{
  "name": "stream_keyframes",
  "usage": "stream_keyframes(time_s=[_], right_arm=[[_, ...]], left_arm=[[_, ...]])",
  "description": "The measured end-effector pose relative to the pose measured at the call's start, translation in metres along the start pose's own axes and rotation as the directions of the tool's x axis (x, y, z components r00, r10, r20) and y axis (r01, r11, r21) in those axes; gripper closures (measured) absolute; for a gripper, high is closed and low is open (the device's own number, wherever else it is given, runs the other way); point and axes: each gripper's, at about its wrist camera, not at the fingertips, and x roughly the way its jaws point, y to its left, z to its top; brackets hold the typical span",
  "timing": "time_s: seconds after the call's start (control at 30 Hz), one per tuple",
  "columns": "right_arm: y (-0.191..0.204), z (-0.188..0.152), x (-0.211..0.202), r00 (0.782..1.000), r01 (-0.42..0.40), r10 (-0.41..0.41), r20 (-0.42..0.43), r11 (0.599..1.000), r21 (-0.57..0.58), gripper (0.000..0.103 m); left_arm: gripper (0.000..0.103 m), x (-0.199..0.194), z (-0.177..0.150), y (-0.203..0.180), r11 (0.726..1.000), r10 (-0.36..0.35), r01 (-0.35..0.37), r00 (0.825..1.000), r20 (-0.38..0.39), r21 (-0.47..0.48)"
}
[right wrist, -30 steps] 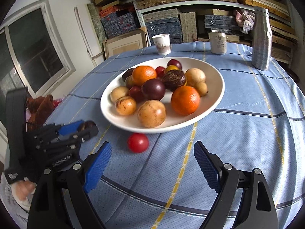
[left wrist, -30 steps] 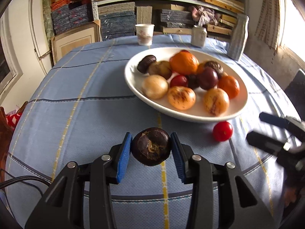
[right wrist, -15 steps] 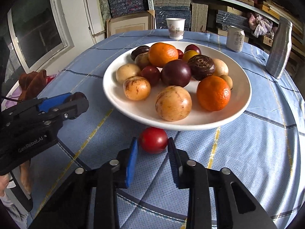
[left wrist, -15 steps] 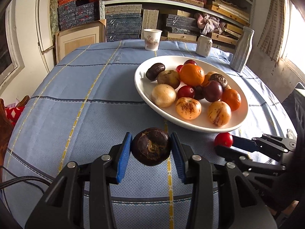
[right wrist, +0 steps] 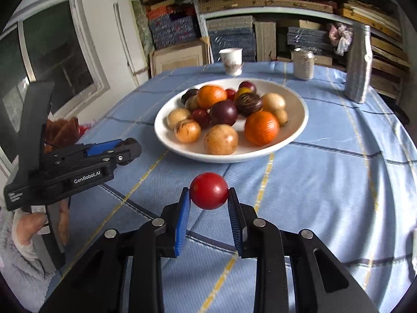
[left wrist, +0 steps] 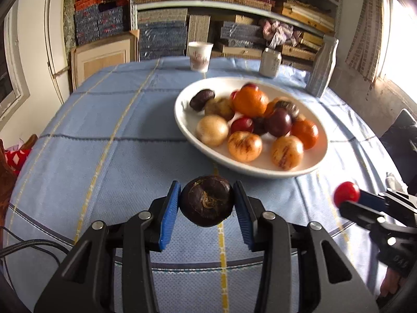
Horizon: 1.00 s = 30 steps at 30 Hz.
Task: Organize fruits
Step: 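Carry both fruits onto the plate and open both tools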
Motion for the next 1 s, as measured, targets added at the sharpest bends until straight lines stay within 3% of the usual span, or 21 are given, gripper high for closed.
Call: stream_keyframes(time_s=[0.1,0.27,0.37,0.5,0.77,1.0], right_arm=[[-0.016,0.015,-0.03,0.998,-0.001,-0.002,0.07,0.999,0.045,0.074],[-0.035,0.086,-0.08,0.975,0.033,-0.045,0.218,0.998,0.062,0.074],[-0.044,0.123,-0.087,0.964,0.03,-0.051,0.26,0.996,0.084,0.074],[-0.056,0.155,-0.044,0.972,0.009,-0.039,0.231,0.992,0.127,0.074],[-0.062,0.154,0.082,0.997,0.021,-0.032,0.067,0.986,0.168,0.074],[-0.06,0.145,0.126,0.998,0.058,-0.061,0.018,0.99,0.132,0.074]], left_arm=[[0.062,-0.018,0.019,0.001,1.0,-0.015,0.015,0.999,0.038,-0.002],[0.062,-0.051,0.082,0.005,1.0,0.022,-0.023,0.992,0.12,0.001],[0.062,-0.053,0.118,0.003,1.0,0.029,-0.029,0.989,0.144,-0.005],[0.062,-0.022,0.145,-0.005,1.0,0.006,-0.004,0.994,0.113,-0.016],[0.062,0.094,0.154,-0.021,0.998,-0.037,0.035,0.999,-0.033,-0.051],[0.062,0.144,0.147,-0.029,0.999,-0.032,0.03,0.996,-0.087,-0.027]])
